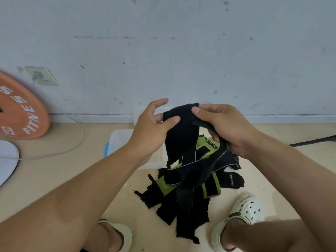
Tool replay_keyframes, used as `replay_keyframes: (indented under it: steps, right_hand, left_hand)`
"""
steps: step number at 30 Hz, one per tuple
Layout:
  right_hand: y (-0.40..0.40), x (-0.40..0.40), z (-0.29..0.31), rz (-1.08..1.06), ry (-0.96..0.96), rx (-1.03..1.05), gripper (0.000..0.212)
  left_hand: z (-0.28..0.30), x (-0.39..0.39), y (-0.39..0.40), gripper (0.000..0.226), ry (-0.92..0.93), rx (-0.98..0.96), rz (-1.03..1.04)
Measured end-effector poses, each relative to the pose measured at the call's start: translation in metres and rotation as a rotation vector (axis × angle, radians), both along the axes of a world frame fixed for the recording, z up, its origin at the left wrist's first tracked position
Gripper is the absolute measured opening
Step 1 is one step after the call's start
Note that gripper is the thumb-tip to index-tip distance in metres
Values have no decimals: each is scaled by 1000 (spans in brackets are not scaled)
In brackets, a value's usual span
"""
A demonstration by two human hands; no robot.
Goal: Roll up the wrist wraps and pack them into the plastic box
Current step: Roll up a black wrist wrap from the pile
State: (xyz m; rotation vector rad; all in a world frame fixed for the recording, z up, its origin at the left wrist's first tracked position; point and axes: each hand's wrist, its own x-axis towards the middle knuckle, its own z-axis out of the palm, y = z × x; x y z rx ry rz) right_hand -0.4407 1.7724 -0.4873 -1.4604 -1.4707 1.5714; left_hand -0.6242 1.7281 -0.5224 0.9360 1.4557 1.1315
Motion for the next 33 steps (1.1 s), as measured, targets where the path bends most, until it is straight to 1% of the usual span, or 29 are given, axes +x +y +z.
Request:
replay_keyframes:
  steps: [3, 4, 6, 7, 11, 13, 14, 17, 20, 23, 25, 26, 28, 29, 31, 33]
  right_hand:
    - [-6, 4, 0, 241, -148, -82, 24]
    - [-9, 2, -2, 281, -202, -82, 23]
    - [-11, -1, -7, 247, -244, -50, 23]
    - [-11, -2, -9, 201, -222, -34, 23]
    - [-3, -3, -8, -30, 33, -36, 25]
    - [2, -1, -5, -88, 72, -47, 23]
    - [3, 0, -4, -88, 70, -56, 24]
    - [2, 4, 0, -16, 22, -104, 39]
    - [0, 5, 1, 62, -61, -113, 45]
    - [2, 5, -1, 104, -104, -74, 38]
    - [2, 6, -3, 171, -149, -38, 42]
    - [1, 6, -3, 218, -192, -20, 41]
    - [-2, 6, -2, 304, -255, -17, 31]
    - [-3, 6, -2, 326, -253, -34, 25]
    - [-2, 8, -5, 325, -249, -35, 19]
    - [1, 11, -8, 282, -265, 2, 20]
  left_hand:
    - [-1, -7, 5, 50, -42, -4, 136]
    - [-2, -8, 6, 49, -36, -7, 157]
    - [-2, -8, 6, 48, -30, -18, 149]
    - [-1, -7, 5, 50, -38, -30, 131]
    - [0, 2, 2, 74, -52, -95, -8]
    - [-2, 5, -1, 77, -29, -73, -51]
    - [-4, 4, -1, 76, -18, -53, -44]
    - [-2, 1, 0, 67, -28, -12, 35]
    - [-1, 0, 3, 62, -60, -17, 83]
    - [0, 1, 3, 64, -112, -70, 89]
    - [0, 0, 3, 68, -137, -109, 99]
    - [-1, 0, 4, 66, -143, -113, 111]
    - [-1, -1, 4, 59, -144, -104, 131]
    - [-1, -1, 3, 57, -144, -96, 146]
    - [-3, -3, 4, 53, -127, -91, 188]
    - [-3, -5, 6, 50, -117, -99, 249]
